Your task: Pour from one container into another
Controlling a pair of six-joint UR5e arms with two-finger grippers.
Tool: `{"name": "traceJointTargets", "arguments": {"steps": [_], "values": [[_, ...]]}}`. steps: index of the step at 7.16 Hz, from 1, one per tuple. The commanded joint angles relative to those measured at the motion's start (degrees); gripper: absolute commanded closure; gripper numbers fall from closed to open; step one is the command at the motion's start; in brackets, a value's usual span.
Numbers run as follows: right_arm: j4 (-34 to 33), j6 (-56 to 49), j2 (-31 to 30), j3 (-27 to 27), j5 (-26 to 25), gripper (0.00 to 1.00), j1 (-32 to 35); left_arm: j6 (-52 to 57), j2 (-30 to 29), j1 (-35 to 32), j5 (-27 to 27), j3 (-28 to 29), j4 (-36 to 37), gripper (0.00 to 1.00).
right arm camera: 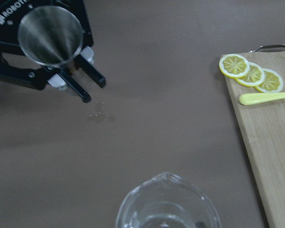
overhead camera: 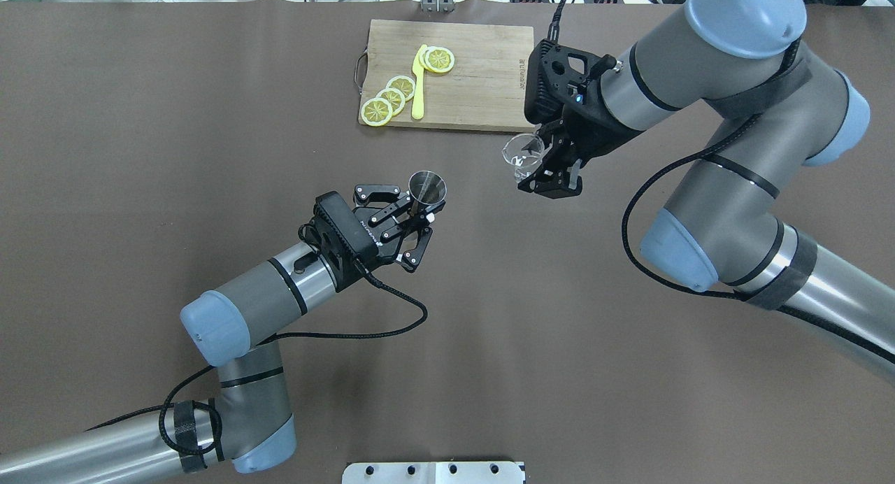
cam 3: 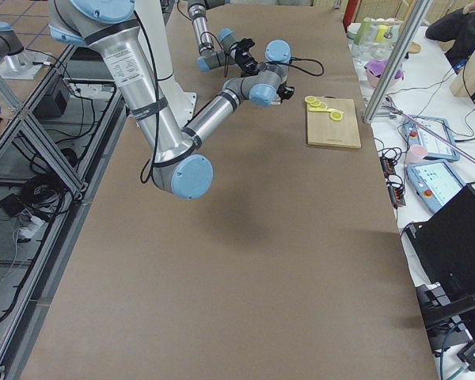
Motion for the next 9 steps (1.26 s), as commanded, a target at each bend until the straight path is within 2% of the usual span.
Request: {"name": "traceJointTargets", "arguments": {"steps": [1,3,7,9], "values": [[-6.81,0.41,0.25,6.28,0.06,1.00,-2.45,-0.12,0.10,-0.06,0.00,-0.08,0.00,1.00],[-11.22,0.41,1.38,7.37,-0.37,1.00,-3.42,-0.21,0.10,-0.06,-0.09,-0.25,0.00,1.00],[-20.52,0.41,6.12,7.81,-5.82,1.00,-7.02,-0.29,0.10,-0.06,-0.09,-0.25,0.00,1.00],[-21.87,0.41,6.49,7.81,-5.83,1.00,-7.11,-0.21,0.01,-0.06,0.00,-0.34,0.00,1.00]]}}
